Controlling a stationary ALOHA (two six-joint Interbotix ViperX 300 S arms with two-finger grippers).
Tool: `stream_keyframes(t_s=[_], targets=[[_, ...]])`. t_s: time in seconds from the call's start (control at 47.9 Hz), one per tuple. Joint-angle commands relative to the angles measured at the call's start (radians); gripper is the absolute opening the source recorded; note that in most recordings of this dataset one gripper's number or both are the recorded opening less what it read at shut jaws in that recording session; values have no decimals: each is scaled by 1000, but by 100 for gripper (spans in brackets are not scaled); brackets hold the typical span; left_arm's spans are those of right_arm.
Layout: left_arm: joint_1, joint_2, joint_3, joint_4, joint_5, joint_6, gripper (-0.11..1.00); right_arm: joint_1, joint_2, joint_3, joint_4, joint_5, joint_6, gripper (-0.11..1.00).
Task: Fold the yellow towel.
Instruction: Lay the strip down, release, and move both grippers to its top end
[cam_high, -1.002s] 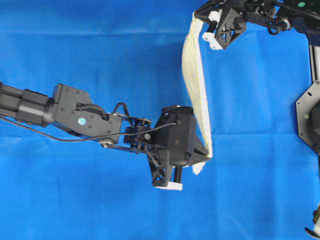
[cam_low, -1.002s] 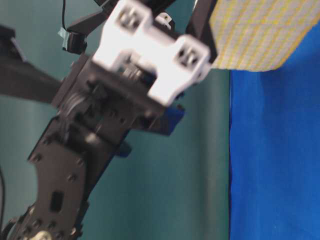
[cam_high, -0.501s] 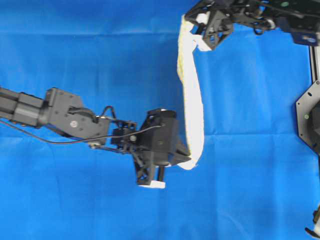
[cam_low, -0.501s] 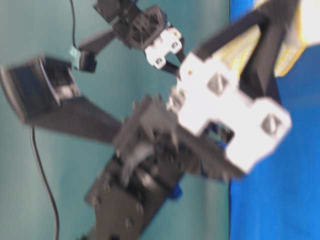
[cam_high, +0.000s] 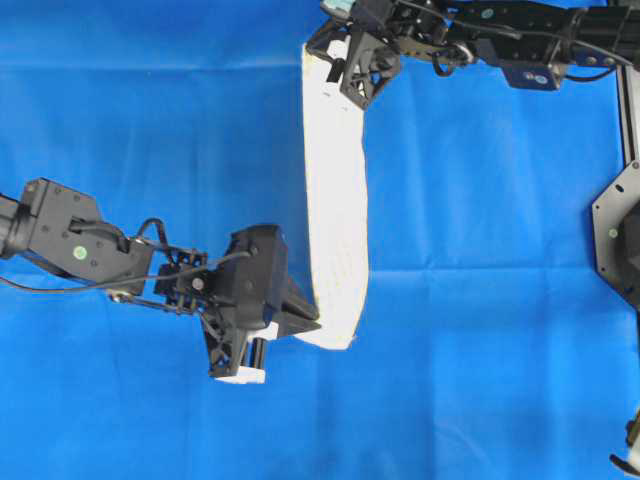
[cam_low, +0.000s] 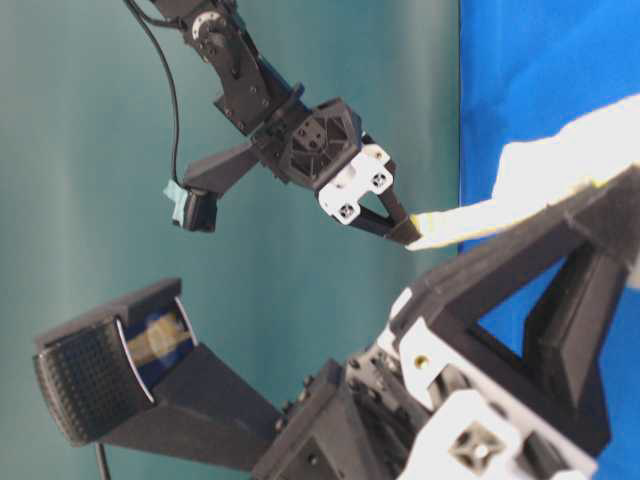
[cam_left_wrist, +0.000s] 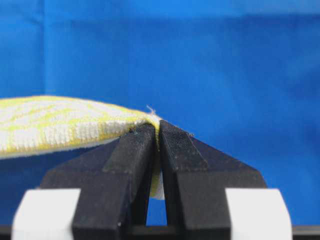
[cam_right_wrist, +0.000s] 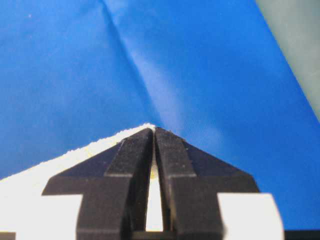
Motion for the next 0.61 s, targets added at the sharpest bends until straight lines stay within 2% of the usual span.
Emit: stream_keyframes(t_s=[0.0,0.146,0.271,0.417,0.522,0.584], targets=[[-29,-34,-3,-2,-14,-23,2,-8,-11,-34,-3,-14,-2,2],[-29,-35,-2,0,-12,-34,3,3,-6,-34,-3,-14,-3,2],[-28,-35,-5,2,-12,-31,10,11,-5,-34,-3,-14,-5,2],[-25,-35,-6,0,-8,-34,24,12,-5,-34,-3,-14,-3,2],[-25,-46,0,0,17,-34,39,15,-5,-34,-3,-15,0,3],[-26,-58,5,2,61,-31,47,17,-5,-34,-3,-17,-2,8]])
